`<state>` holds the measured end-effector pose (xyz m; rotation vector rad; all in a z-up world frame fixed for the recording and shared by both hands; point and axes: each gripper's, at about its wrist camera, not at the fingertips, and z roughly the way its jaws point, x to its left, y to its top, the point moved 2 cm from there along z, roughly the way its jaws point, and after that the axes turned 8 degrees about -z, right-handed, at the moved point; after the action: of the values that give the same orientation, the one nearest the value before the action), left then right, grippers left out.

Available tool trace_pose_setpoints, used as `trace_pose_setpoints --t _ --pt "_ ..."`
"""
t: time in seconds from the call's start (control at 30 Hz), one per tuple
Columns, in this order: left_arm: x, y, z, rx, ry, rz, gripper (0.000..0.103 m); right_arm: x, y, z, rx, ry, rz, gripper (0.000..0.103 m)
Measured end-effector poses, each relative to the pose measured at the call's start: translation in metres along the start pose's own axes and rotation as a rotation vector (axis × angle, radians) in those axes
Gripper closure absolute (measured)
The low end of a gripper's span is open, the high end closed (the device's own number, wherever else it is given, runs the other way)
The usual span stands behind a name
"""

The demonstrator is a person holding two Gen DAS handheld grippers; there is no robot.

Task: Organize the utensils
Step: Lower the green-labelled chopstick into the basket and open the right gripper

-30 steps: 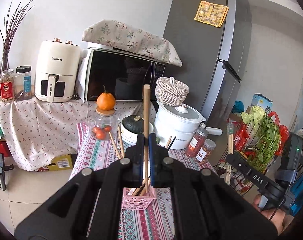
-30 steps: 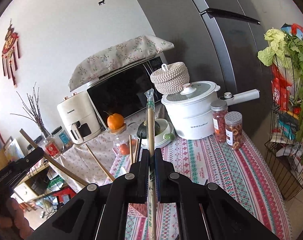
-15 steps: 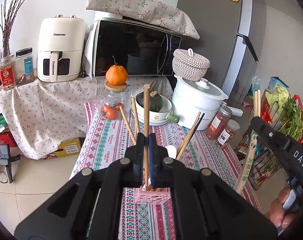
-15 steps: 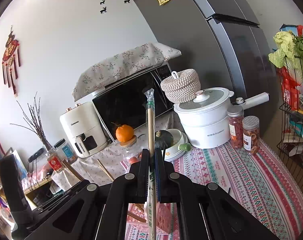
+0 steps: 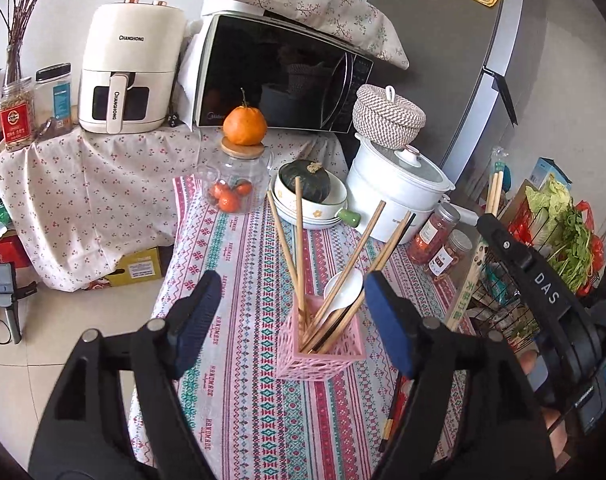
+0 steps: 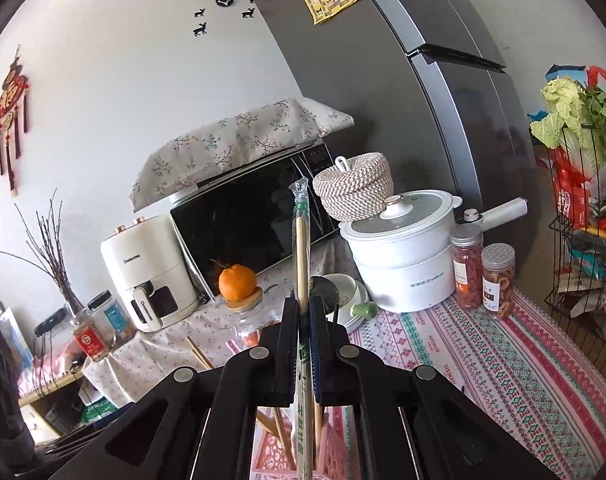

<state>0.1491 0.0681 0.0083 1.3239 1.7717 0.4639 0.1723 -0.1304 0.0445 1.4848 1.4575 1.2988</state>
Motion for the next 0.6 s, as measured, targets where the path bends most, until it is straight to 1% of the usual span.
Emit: trace_pose_setpoints --t 0.03,0.13,0.3,0.47,0.6 --pt "0.005 -0.001 0.000 0.011 0.018 0.002 0.019 0.001 -0.001 0.004 -0.005 -0.014 0.001 0.097" --pt "0.021 -0.006 -0.001 0.052 0.064 0.009 0.019 0.003 -0.007 0.015 -0.021 -0.047 0.035 0.097" --pt "0.051 -0.012 -0.003 0.100 0.086 -0.024 0.019 0.006 -0.020 0.033 -0.070 -0.121 0.088 0.097" --pt "0.070 -0.013 -0.002 0.125 0.096 -0.052 0.019 0.019 -0.030 0.044 -0.153 -0.211 0.056 0.097" --pt "0.076 -0.013 -0.001 0.133 0.094 -0.067 0.019 0.030 -0.040 0.052 -0.182 -0.254 0.011 0.097"
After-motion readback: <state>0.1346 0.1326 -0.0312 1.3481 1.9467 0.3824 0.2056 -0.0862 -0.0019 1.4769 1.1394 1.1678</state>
